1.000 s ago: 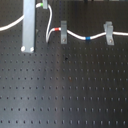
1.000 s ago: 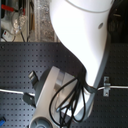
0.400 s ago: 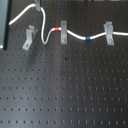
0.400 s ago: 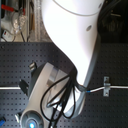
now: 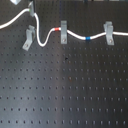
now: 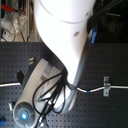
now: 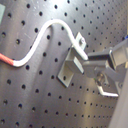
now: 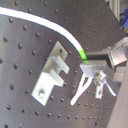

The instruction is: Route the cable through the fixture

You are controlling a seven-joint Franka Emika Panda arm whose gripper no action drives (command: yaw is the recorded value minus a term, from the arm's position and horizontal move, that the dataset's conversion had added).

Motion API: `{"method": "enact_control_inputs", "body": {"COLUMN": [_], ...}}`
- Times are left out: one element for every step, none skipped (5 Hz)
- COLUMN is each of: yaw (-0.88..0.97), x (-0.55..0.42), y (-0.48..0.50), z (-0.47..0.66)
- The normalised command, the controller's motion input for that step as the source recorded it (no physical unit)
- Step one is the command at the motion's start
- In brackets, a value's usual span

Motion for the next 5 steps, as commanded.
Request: {"method": "enact_control_inputs", "body": {"yaw": [0.09, 0.05, 0.03, 0.03, 0.07], "x": [-0.300, -0.222, -0.180, -0.160, -0.251], "y": [0.208, 0.242, 0.262, 0.269, 0.233], "z": [0.35, 0.29, 0.30, 0.26, 0.26]}}
